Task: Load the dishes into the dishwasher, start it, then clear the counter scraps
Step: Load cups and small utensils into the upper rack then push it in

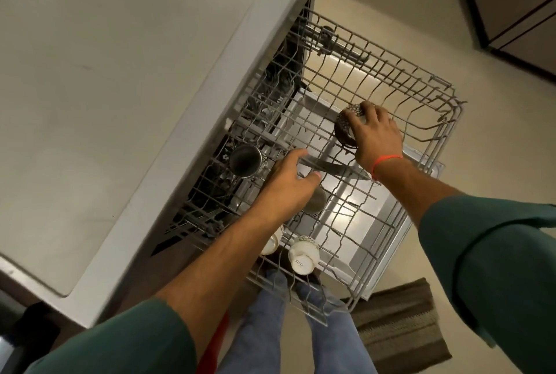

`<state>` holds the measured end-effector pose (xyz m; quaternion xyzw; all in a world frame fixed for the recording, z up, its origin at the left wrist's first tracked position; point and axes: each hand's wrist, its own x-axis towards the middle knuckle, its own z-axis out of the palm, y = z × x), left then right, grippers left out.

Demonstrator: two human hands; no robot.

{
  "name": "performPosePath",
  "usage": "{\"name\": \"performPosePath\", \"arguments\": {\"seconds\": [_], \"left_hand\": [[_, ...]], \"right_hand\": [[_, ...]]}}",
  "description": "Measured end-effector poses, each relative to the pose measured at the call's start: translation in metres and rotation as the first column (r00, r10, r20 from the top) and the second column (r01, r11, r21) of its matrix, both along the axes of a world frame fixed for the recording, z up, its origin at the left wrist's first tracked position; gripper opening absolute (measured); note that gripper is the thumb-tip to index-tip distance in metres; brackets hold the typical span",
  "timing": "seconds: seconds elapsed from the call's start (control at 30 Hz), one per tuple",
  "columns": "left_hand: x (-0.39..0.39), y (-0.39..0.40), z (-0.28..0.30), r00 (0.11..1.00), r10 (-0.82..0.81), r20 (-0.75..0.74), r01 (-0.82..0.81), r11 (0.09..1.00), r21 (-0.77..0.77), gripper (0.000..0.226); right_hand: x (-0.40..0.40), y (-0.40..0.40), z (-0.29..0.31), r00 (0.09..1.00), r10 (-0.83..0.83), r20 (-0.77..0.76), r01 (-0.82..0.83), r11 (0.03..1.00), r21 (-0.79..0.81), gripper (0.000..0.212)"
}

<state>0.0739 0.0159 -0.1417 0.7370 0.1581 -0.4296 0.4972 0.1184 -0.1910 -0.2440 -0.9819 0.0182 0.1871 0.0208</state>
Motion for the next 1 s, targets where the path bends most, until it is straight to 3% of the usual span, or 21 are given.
{"name": "performPosePath", "arguments": {"seconds": [0.3, 0.57, 0.73, 1.0], "left_hand": [[-0.004, -0.002, 0.012, 0.998, -0.023, 0.067, 0.022, 1.0, 0.022, 0.059], [-0.025, 0.002, 0.065, 0.983, -0.032, 0.183, 0.02, 0.998, 0.066, 0.062], [-0.05, 0.013, 0.13, 0.938, 0.02, 0.347, -0.03, 0.999, 0.024, 0.063], [-0.089, 0.081, 0.221, 0.762, 0.185, 0.621, -0.265, 0.963, 0.039, 0.058]], "right_hand": [[-0.01, 0.004, 0.021, 0.99, -0.128, 0.052, 0.119, 0.98, 0.161, 0.106], [-0.062, 0.03, 0.099, 0.942, -0.292, 0.166, 0.194, 0.876, 0.441, 0.082], [-0.092, 0.057, 0.176, 0.924, -0.297, 0.241, 0.099, 0.794, 0.6, 0.074], [-0.107, 0.121, 0.274, 0.92, -0.128, 0.37, -0.19, 0.68, 0.708, 0.068]]}}
